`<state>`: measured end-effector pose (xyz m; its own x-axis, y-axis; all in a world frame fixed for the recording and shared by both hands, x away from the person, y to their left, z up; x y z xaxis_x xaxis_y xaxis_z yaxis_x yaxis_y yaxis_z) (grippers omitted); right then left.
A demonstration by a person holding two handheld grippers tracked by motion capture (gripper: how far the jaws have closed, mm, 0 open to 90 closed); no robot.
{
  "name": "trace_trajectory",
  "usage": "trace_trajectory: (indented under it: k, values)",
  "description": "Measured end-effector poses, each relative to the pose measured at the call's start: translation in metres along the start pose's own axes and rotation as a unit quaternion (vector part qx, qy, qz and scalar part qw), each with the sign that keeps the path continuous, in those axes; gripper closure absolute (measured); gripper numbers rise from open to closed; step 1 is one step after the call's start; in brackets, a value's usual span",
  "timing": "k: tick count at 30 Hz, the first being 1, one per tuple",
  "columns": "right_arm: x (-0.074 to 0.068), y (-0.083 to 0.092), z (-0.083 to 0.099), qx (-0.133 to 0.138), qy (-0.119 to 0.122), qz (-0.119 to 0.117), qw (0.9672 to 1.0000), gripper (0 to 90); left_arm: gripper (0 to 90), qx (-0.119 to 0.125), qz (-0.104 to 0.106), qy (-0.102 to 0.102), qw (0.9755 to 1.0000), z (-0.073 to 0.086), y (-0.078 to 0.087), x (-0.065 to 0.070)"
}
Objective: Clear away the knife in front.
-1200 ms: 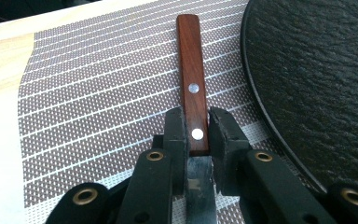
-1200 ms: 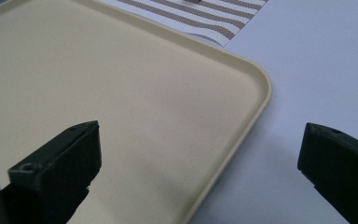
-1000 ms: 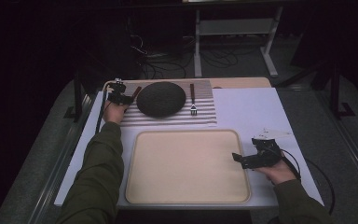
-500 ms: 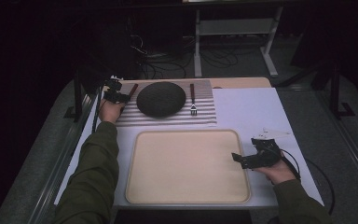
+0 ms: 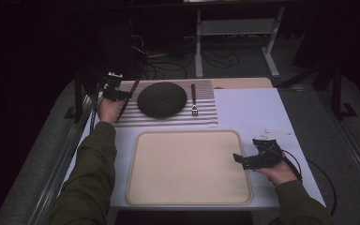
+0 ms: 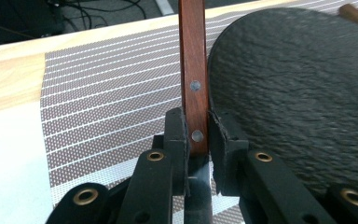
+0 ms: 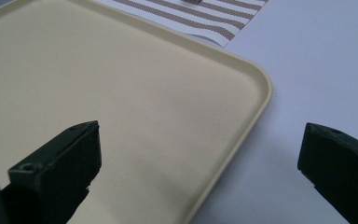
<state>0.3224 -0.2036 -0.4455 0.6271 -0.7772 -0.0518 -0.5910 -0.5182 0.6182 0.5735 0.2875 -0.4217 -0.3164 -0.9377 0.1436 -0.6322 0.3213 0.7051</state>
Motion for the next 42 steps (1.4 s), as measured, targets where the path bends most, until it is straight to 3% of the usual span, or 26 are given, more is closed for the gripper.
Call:
trace_trajectory:
  k: [5, 19, 29, 42]
  values:
    - [0.0, 0.0, 0.0, 0.0, 0.0, 0.0, 1.0, 0.0, 78.4, -0.003, 0.013, 0.005, 0.9999, -0.002, 0.008, 0.006]
    - [0.0, -0.001, -0.001, -0.001, 0.0, 0.0, 1.0, 0.0, 78.4, -0.013, 0.028, -0.017, 0.9994, 0.002, 0.034, 0.03]
    - [0.0, -0.001, -0.001, -0.001, -0.001, 0.001, 1.0, 0.0, 78.4, -0.009, 0.05, -0.029, 0.9983, 0.015, 0.058, 0.05]
    - [-0.002, -0.002, -0.002, -0.002, 0.002, 0.002, 1.0, 0.0, 78.4, -0.008, 0.08, -0.042, 0.9959, 0.043, 0.084, 0.081]
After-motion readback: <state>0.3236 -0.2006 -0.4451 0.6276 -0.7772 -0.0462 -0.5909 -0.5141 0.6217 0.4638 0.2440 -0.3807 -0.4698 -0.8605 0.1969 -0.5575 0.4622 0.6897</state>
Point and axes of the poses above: each handheld gripper's, and its own axes: y roughly backward along the jaws, z roughly out of its underside, x roughly to its right, the point moved 3 cm from there along -y, roughly forward along the jaws, and after that the axes turned 5 degrees about y, right-handed, at the moved point
